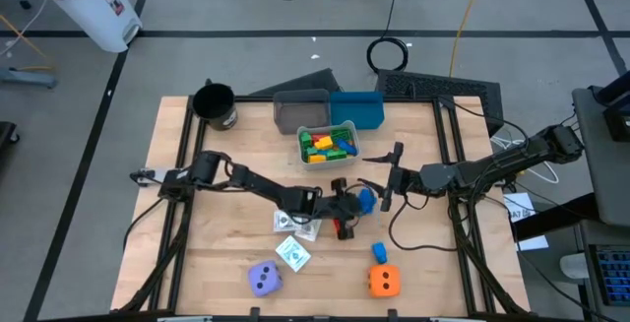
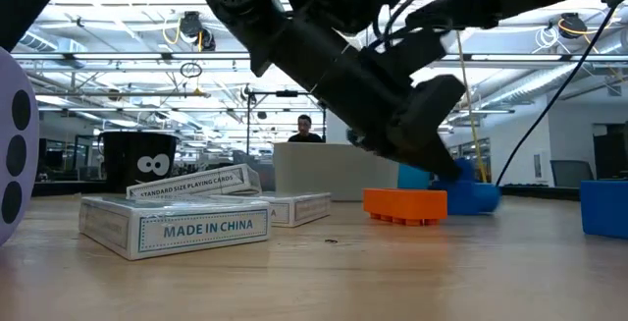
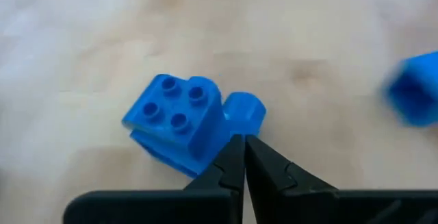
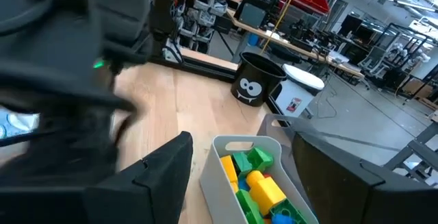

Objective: Pick & Place Toys
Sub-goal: Adjust the game pieces, then put the blue game piece into the gray bin

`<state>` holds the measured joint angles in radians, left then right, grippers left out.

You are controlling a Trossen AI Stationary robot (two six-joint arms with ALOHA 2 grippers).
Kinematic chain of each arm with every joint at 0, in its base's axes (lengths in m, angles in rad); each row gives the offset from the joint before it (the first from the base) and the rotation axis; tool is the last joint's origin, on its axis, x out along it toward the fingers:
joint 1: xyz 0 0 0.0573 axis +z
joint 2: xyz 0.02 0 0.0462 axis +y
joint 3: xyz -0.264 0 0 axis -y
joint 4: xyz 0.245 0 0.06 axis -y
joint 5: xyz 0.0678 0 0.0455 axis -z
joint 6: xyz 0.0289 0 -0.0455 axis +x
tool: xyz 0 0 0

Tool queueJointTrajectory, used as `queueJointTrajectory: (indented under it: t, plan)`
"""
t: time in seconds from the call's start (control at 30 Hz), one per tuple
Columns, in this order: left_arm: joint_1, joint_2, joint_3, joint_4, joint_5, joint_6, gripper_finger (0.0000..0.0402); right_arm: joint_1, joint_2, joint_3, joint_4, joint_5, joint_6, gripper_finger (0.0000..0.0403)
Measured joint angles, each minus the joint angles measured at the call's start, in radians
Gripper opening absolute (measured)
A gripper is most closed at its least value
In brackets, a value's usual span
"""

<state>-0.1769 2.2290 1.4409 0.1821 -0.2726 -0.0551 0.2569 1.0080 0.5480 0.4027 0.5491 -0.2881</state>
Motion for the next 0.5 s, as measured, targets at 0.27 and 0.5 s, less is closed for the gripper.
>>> queueJointTrajectory:
  t: [0.27, 0.5]
  plan:
    - [0.013, -0.073, 0.0, -0.042, -0.025, -0.077, 0.0033, 0.0, 0.0, 0.0, -0.14, 0.012, 0.076, 0.0245]
    - [0.022, -0.189, 0.0, -0.194, -0.178, -0.174, 0.007, -0.01, 0.0, 0.0, -0.359, 0.042, 0.274, 0.0272]
